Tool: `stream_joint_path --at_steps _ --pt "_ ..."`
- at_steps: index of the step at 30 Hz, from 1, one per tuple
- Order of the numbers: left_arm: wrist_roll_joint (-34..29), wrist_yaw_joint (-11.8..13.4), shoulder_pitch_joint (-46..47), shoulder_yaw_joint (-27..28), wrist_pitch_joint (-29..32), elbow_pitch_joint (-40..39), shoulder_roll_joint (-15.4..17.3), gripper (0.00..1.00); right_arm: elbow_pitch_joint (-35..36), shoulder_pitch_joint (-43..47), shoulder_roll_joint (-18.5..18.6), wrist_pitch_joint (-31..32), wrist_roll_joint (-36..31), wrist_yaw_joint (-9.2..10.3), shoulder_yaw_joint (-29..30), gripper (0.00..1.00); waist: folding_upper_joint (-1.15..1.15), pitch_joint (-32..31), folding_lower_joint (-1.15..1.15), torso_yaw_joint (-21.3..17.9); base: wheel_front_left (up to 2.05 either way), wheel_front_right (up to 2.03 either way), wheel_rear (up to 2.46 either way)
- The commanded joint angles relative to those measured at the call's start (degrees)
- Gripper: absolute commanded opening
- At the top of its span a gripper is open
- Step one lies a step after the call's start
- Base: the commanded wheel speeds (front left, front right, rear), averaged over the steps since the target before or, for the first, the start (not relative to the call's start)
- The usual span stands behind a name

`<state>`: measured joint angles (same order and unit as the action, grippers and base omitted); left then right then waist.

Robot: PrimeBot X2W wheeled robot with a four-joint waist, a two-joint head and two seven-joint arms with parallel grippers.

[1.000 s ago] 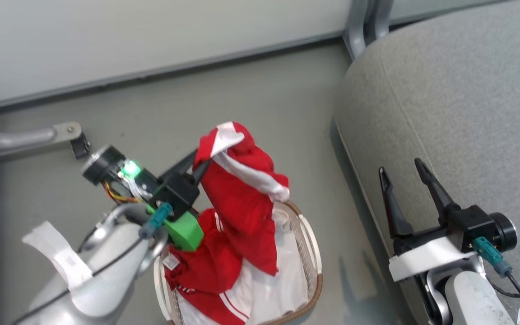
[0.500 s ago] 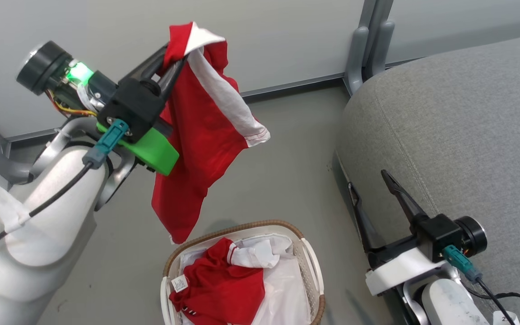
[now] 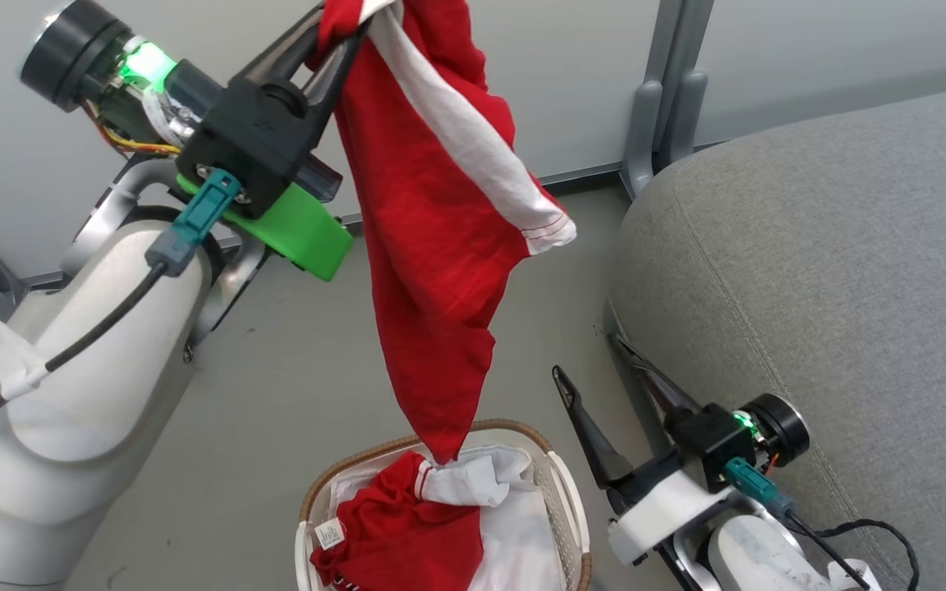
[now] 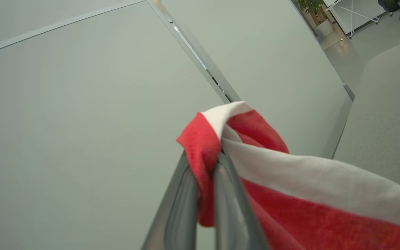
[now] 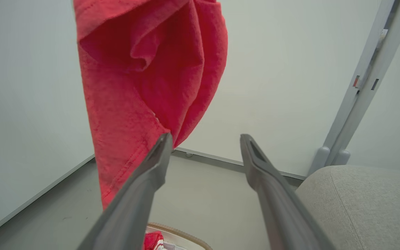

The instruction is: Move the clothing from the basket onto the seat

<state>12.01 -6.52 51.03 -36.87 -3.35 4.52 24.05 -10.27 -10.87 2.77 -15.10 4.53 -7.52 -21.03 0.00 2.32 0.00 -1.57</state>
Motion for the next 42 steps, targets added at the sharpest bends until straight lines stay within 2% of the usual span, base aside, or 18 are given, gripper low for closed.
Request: stream_joint_path --at_steps 1,10,15,22,23,24,26,27,36,41,42 --pt "0.6 0.0 1.0 -0.4 0.2 -0.5 -0.6 0.00 -0.7 -1.1 0.2 -0.1 -0.2 0.06 -0.6 1.00 0.00 -0.3 0.00 0.4 0.00 0.00 0.00" --pt "1.2 -0.4 3.1 -3.1 0.5 -2.6 -2.4 0.00 -6.5 -8.7 0.2 -0.1 1.3 0.06 -3.2 1.00 0.00 -0.6 0.00 1.6 0.00 0.00 0.00" --pt "1.4 -0.4 3.3 -4.5 0.2 -3.1 -2.7 0.00 -8.9 -13.3 0.2 -0.1 2.5 0.06 -7.5 1.00 0.00 -0.8 0.00 2.3 0.00 0.00 0.00" --pt "2.8 -0.7 3.2 -6.8 -0.6 -4.6 -3.3 0.00 -12.4 -17.3 0.2 -0.1 2.5 0.06 -9.6 1.00 0.00 -1.2 0.00 3.3 0.00 0.00 0.00" --pt "3.0 -0.7 3.2 -7.0 -0.8 -4.8 -3.3 0.00 -12.8 -18.0 0.2 -0.1 2.6 0.06 -10.0 0.84 0.00 -1.2 0.00 3.4 0.00 0.00 0.00" --pt "3.4 -0.7 3.2 -7.1 -0.8 -4.8 -3.4 0.00 -13.2 -18.4 0.2 -0.1 2.8 0.07 -10.3 0.48 0.00 -1.3 0.00 3.5 0.00 0.00 0.00" --pt "3.9 -0.8 2.9 -7.2 -1.0 -4.7 -3.3 0.00 -13.8 -19.0 0.2 -0.1 2.9 0.06 -11.2 0.13 0.00 -1.3 0.00 3.7 0.00 0.00 0.00" --pt "4.0 -0.8 2.6 -7.2 -1.0 -4.5 -3.1 0.00 -13.9 -19.2 0.2 -0.1 3.0 0.06 -11.3 0.00 0.00 -1.3 0.00 3.7 0.00 0.00 0.00" --pt "5.9 1.0 -0.6 -5.5 -2.0 1.2 -1.0 0.00 -12.5 -18.0 0.2 -0.1 3.0 0.06 -11.1 0.00 0.00 -0.6 0.00 3.3 0.00 0.00 0.00" --pt "7.4 1.5 -2.7 -5.2 -3.2 4.5 -1.0 0.00 -11.4 -17.6 0.2 -0.1 2.9 0.06 -10.6 0.00 0.00 0.0 0.00 2.8 0.00 0.00 0.00" --pt "7.7 1.7 -3.2 -5.2 -3.6 5.1 -1.2 0.11 -11.2 -17.5 0.2 -0.1 2.9 0.07 -10.4 0.00 0.00 0.2 0.00 2.7 0.00 0.00 0.00"
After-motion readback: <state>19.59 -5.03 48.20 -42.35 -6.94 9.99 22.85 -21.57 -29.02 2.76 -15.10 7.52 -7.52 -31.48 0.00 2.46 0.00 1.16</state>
